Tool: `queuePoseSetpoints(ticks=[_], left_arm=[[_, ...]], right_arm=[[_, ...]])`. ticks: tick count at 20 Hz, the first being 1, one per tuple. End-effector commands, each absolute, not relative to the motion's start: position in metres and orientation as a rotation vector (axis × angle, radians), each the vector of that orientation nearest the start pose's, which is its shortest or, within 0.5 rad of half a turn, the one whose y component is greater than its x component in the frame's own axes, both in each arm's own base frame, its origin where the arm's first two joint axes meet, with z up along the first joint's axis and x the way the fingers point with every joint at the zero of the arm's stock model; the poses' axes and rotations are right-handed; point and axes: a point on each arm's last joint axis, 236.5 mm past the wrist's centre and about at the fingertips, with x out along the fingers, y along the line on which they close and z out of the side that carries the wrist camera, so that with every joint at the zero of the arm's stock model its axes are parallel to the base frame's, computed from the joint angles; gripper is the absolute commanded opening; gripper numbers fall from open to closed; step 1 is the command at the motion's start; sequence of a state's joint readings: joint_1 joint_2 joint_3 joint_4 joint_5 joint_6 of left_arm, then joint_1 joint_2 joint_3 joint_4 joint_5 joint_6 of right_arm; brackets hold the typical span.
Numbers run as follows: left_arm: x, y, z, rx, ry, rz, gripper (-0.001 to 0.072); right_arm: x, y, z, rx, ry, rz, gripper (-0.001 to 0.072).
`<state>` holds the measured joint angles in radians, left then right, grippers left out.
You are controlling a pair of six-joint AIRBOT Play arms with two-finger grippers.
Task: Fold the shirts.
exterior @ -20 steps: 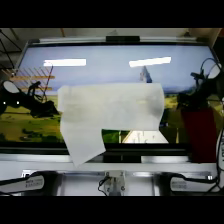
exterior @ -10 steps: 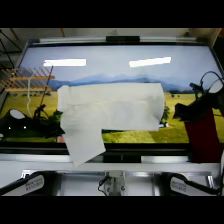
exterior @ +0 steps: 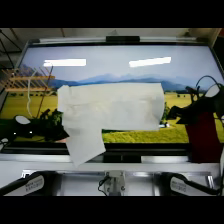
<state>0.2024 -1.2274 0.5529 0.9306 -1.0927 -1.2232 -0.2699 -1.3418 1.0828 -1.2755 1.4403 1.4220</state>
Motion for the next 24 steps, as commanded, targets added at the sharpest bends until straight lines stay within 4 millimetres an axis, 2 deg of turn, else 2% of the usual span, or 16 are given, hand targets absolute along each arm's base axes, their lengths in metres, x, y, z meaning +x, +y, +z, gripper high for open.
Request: queuePoseSetpoints(ticks=[1, 5, 7, 9, 12, 14, 15, 16, 18, 21, 24], left_arm=[[0.239, -0.087, -0.113, -0.609, 1.551, -0.286, 0.0034], [0.238, -0.088, -0.11, -0.61, 1.558, -0.296, 0.0026], [0.238, -0.089, -0.109, -0.61, 1.56, -0.301, 0.0026], [0.237, -0.09, -0.106, -0.61, 1.567, -0.312, 0.0026], [0.24, -0.09, -0.105, -0.604, 1.561, -0.317, 0.0026], [0.239, -0.09, -0.105, -0.596, 1.559, -0.326, 0.0026], [0.239, -0.09, -0.105, -0.596, 1.559, -0.326, 0.0025], [0.239, -0.09, -0.105, -0.593, 1.558, -0.328, 0.0025], [0.24, -0.09, -0.104, -0.591, 1.556, -0.329, 0.0025], [0.258, -0.089, -0.086, -0.539, 1.507, -0.388, 0.0024], [0.299, -0.086, -0.038, -0.465, 1.403, -0.455, 0.0024]], right_arm=[[0.29, 0.009, -0.057, 0.471, 1.633, 0.154, 0.0644], [0.273, 0.025, -0.09, 0.472, 1.652, 0.159, 0.0643], [0.276, 0.038, -0.099, 0.445, 1.627, 0.183, 0.0642], [0.284, 0.045, -0.104, 0.405, 1.592, 0.187, 0.0539], [0.297, 0.049, -0.111, 0.407, 1.556, 0.156, 0.0539], [0.295, 0.048, -0.116, 0.423, 1.574, 0.14, 0.0536], [0.294, 0.05, -0.118, 0.43, 1.583, 0.141, 0.0419], [0.293, 0.05, -0.119, 0.442, 1.587, 0.135, 0.0248], [0.293, 0.05, -0.118, 0.441, 1.59, 0.137, 0.0056], [0.298, 0.052, -0.103, 0.39, 1.592, 0.21, 0.0054], [0.325, 0.051, -0.07, 0.33, 1.533, 0.274, 0.0054]])
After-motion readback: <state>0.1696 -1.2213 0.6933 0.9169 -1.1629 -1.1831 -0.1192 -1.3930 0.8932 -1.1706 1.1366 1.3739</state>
